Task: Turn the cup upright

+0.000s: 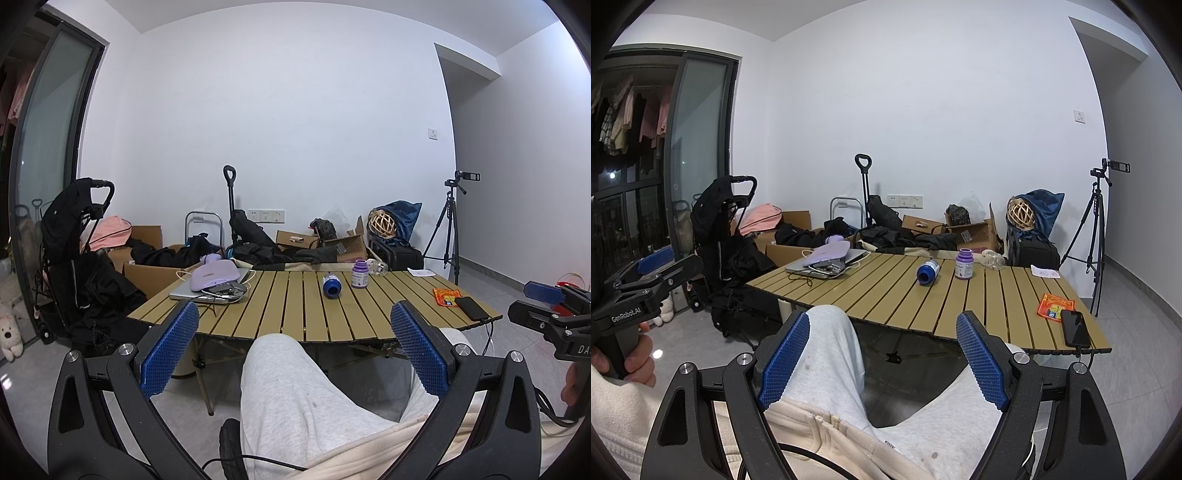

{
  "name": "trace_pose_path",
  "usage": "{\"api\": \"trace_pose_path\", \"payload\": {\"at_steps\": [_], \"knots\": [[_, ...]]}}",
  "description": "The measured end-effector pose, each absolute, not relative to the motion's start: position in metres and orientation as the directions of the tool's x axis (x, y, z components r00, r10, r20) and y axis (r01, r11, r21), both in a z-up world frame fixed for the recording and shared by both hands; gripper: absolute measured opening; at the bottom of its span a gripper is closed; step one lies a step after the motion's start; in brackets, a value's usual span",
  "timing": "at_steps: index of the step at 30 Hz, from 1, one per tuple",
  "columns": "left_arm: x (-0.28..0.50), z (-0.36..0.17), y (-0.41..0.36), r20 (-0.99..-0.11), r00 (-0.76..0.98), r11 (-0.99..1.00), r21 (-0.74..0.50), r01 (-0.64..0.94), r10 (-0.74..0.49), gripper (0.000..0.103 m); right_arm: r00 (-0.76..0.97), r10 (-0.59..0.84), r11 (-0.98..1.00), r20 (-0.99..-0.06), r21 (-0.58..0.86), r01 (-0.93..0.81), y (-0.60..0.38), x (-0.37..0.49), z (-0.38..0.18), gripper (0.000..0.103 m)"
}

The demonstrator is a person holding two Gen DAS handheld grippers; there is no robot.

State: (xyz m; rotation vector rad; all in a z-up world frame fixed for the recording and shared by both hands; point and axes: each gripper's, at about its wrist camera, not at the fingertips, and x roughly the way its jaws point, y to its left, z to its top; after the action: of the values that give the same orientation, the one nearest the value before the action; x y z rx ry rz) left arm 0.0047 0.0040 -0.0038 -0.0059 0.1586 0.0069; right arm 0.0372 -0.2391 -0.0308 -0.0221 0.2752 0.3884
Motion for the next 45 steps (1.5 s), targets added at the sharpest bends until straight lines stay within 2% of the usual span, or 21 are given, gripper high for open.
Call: {"api": "trace_pose_path", "payload": {"at_steps": [19,23,27,34,45], "knots": [[0.009,-0.001,0.007,-0.155,0.988,1.000,-0.012,-0.004,0.003,0.103,0.887,0.376,0.924,-0.268,0.033,-0.382,-0.239,0.038,-0.031,0.086],[0.030,0.003,0.013,-0.183,0.983,1.000,-0.009,-0.007,0.005,0.103,0.873,0.375,0.921,-0.312,0.024,-0.388,-0.244,0.059,-0.029,0.086],[0.082,0.000,0.017,-0.243,0.969,0.999,0.044,-0.027,0.037,0.103,0.852,0.375,0.917,-0.365,0.010,-0.399,-0.254,0.110,-0.027,0.086],[0.235,-0.024,0.026,-0.458,0.887,0.998,-0.005,-0.059,0.050,0.103,0.774,0.378,0.909,-0.508,0.048,-0.413,-0.257,0.241,-0.048,0.086],[0.404,-0.058,0.010,-0.579,0.815,0.998,-0.064,-0.028,-0.014,0.103,0.712,0.363,0.915,-0.602,0.087,-0.393,-0.238,0.419,-0.082,0.086]]}}
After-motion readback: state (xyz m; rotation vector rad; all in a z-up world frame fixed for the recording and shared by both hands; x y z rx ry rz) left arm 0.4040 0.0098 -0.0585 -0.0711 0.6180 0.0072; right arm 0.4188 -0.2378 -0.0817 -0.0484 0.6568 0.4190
